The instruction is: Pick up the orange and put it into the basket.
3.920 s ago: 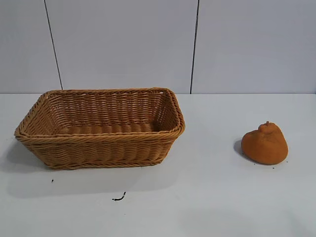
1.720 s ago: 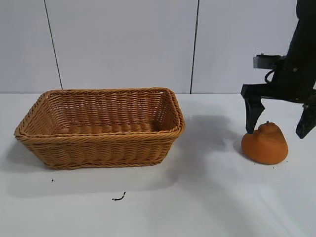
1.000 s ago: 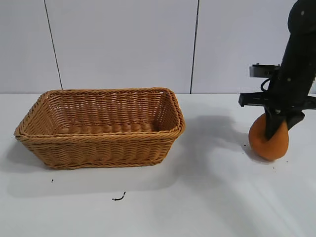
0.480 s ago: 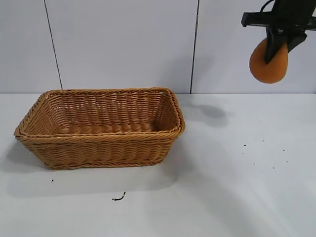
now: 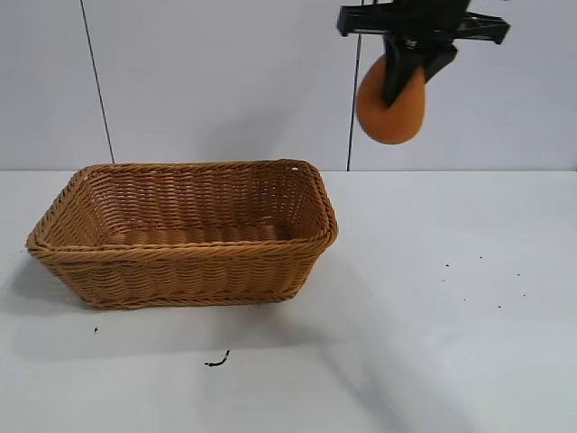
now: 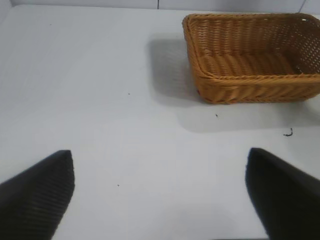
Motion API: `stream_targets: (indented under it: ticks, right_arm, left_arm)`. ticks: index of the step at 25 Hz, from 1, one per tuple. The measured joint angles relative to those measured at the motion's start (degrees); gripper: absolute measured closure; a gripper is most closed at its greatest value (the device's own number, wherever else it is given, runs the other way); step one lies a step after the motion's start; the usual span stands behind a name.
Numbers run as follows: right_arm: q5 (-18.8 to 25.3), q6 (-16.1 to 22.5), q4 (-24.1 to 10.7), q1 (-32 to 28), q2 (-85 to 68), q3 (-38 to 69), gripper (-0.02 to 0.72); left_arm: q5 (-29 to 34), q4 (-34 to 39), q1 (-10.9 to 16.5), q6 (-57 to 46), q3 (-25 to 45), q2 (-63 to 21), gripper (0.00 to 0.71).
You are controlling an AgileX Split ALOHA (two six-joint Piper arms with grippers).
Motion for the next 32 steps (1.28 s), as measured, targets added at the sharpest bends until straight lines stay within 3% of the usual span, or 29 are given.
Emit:
stream_targets:
  ticks: [8,12,13,15,16,17,18,20,22,27,32]
  right_arm:
    - [-10.96,1.81,0.37,3.95,7.92,0.00,0.652]
    - [-12.65,2.29,0.37,3.95,10.19,0.00,0.652]
    - [-12.72,2.37,0.42,3.95,10.42,0.00,0.630]
    - [-12.77,2.48,0.43,3.95,10.60,0.00,0.517]
    - [-12.77,2.48,0.43,3.95,10.60,0.00,0.517]
    - [-12.23,2.48,0.43,3.95,10.60,-0.04,0.324]
    - [-11.37,2.24,0.43,3.95,10.60,-0.34,0.220]
    - [-8.57,1.76,0.21,3.95,10.60,-1.89,0.101]
    - [-5.18,1.64,-0.38,3.95,10.60,-4.59,0.055]
    - [3.31,1.64,-1.47,3.56,10.60,-14.50,0.032]
    - [6.81,1.64,-3.41,0.63,10.17,-18.54,0.031]
  left_arm:
    - [0.00,0.00,0.00,0.00,0.00,0.00,0.044]
    - [0.00,0.00,0.00,0.00,0.00,0.00,0.044]
    - [0.00,0.00,0.00,0.00,0.00,0.00,0.044]
    - [0.00,0.00,0.00,0.00,0.00,0.00,0.044]
    - [0.00,0.00,0.00,0.00,0.00,0.00,0.044]
    - [0.00,0.00,0.00,0.00,0.00,0.00,0.044]
    - [0.00,0.00,0.00,0.00,0.00,0.00,0.044]
    - [0.00,0.00,0.00,0.00,0.00,0.00,0.044]
    - [0.00,0.00,0.00,0.00,0.00,0.00,0.044]
    - [0.06,0.00,0.00,0.00,0.00,0.00,0.044]
    - [0.06,0.00,0.00,0.00,0.00,0.00,0.044]
